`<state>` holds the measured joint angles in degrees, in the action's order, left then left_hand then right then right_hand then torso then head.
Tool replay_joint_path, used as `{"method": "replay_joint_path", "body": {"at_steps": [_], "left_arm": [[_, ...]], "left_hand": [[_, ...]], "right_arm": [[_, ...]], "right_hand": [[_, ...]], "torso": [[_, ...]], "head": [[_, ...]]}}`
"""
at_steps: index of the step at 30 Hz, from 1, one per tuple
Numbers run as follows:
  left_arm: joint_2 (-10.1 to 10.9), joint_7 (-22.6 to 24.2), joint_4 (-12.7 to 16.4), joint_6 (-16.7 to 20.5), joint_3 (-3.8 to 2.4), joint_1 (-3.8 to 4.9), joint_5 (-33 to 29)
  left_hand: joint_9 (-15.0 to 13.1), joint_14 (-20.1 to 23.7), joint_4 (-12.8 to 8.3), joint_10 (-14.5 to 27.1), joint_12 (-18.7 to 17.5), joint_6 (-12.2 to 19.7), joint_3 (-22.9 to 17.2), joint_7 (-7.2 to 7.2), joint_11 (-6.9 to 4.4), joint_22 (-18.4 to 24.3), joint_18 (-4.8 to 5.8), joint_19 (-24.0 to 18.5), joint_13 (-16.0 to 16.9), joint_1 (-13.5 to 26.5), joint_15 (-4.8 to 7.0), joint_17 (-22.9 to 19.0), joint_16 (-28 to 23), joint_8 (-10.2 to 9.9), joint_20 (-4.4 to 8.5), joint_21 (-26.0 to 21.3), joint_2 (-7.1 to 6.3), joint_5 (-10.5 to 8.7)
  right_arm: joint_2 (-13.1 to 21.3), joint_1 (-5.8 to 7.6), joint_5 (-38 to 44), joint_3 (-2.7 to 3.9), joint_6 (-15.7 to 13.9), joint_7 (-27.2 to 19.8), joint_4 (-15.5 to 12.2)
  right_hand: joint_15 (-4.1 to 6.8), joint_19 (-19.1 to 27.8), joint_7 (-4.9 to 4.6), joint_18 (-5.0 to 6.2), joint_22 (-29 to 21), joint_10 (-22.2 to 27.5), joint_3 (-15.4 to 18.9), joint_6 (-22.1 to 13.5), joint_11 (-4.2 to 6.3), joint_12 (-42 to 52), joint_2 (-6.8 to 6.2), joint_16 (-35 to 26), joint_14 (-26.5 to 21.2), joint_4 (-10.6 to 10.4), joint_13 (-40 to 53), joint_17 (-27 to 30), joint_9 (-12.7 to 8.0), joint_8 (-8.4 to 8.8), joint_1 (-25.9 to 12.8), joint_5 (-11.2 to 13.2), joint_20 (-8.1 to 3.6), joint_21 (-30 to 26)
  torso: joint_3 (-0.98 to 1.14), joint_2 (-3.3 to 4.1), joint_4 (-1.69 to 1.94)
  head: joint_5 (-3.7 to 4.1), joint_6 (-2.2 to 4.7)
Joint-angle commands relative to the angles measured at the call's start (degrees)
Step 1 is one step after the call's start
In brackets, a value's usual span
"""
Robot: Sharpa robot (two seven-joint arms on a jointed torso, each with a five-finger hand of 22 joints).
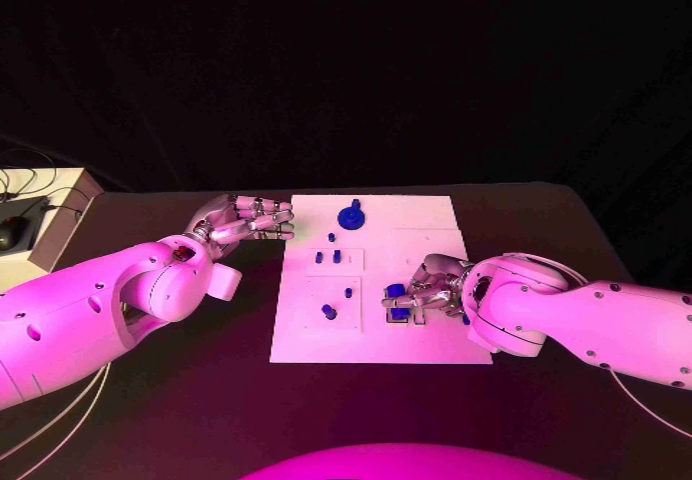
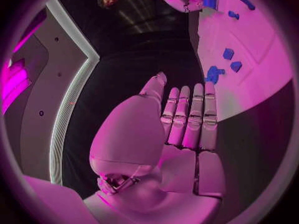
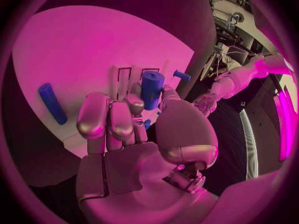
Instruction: Assemble the parts on the task board
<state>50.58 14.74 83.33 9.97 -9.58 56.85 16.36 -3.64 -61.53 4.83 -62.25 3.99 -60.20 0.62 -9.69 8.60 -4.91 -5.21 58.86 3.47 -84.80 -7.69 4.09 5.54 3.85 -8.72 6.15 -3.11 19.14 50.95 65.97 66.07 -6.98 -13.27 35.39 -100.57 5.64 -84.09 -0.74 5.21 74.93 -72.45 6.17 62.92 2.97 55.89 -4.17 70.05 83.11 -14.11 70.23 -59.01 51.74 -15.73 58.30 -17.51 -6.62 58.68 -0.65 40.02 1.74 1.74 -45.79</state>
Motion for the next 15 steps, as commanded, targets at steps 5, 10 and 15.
{"method": "replay_joint_path", "body": {"at_steps": [5,10,15], "left_arm": [[0.0,0.2,0.2,-1.0,-0.05,-0.03,-0.2],[0.0,0.2,0.2,-1.0,-0.05,-0.03,-0.2],[0.0,0.2,0.2,-1.0,-0.05,-0.03,-0.2]], "left_hand": [[0.0,0.5,0.4,0.5,-0.2,0.4,0.0,0.06,-0.05,0.1,-0.33,0.1,0.0,-0.3,-0.11,0.0,0.2,-0.2,-0.46,0.1,0.33,0.18],[0.0,0.5,0.4,0.5,-0.2,0.4,0.0,0.06,-0.05,0.1,-0.33,0.1,0.0,-0.3,-0.12,0.0,0.2,-0.2,-0.47,0.1,0.32,0.17],[0.0,0.5,0.4,0.5,-0.2,0.4,0.0,0.06,-0.05,0.1,-0.33,0.1,0.0,-0.3,-0.12,0.0,0.2,-0.2,-0.47,0.1,0.32,0.17]], "right_arm": [[0.5,-0.04,1.8,0.03,-1.1,-0.1,-0.5],[0.9,-0.11,1.9,0.03,-1.5,-0.3,-1.2],[1.0,-0.19,1.9,0.03,-1.9,-0.4,-1.6]], "right_hand": [[0.39,-3.4,0.00,-1.02,7.8,-0.4,0.0,0.1,-0.14,0.0,-0.47,-0.1,0.1,-0.5,0.0,0.0,0.1,0.17,-0.2,0.2,-0.16,0.1],[0.42,-3.4,0.06,-1.04,7.8,-0.5,0.0,0.2,-0.10,0.2,-0.63,-0.1,0.1,-0.8,0.2,0.0,0.1,0.10,-0.4,0.2,-0.19,0.2],[0.44,-3.4,0.08,-1.05,7.9,-0.6,-0.1,0.3,-0.08,0.3,-0.76,-0.1,0.1,-1.2,0.2,-0.1,0.1,0.07,-0.6,0.4,-0.21,0.3]], "torso": [[-0.01,0.03,0.00],[0.00,0.00,-0.02],[0.00,-0.02,-0.02]], "head": [[-0.15,-0.10],[-0.17,-0.11],[-0.18,-0.04]]}}
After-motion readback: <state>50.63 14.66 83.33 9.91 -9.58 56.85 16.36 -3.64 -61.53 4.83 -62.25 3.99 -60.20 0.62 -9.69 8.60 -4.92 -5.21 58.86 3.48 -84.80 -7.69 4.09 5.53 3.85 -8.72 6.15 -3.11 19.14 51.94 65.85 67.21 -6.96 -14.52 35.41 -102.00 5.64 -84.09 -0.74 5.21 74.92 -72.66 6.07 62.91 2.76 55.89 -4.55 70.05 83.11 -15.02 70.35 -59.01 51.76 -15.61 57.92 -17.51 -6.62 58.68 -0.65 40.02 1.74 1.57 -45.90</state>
